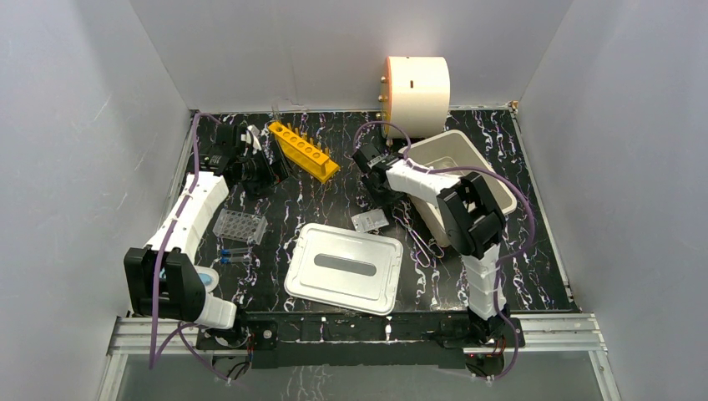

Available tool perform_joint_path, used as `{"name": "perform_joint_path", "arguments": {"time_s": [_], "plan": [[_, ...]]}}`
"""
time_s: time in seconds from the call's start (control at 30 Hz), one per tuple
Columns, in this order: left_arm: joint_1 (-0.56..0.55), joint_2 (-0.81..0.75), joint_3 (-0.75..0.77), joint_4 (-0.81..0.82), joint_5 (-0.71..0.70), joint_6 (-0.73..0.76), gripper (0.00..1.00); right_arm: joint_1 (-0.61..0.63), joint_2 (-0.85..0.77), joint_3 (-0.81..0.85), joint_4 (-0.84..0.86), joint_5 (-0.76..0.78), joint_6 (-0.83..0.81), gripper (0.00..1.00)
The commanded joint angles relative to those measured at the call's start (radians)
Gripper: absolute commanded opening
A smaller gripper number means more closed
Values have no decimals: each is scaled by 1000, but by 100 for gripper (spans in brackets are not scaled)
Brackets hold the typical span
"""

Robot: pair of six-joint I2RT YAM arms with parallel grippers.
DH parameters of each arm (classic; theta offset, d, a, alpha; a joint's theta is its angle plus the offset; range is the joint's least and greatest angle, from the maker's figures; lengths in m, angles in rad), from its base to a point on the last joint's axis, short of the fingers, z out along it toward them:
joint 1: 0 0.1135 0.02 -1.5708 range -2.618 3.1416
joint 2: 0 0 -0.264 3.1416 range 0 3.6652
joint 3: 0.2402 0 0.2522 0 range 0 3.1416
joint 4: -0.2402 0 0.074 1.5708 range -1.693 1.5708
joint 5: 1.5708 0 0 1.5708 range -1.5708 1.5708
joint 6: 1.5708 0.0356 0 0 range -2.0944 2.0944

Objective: Organize the chemistry lab equipment

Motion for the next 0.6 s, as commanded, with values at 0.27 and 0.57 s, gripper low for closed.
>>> {"name": "perform_joint_path", "arguments": {"time_s": [0.27,0.57], "plan": [[-4,-28,6,-10,0,-1,90,-6,9,16,8,16,-81,29],[-4,-33,7,-10,8,-3,90,-5,-47,-2,66,24,-183,7]]}}
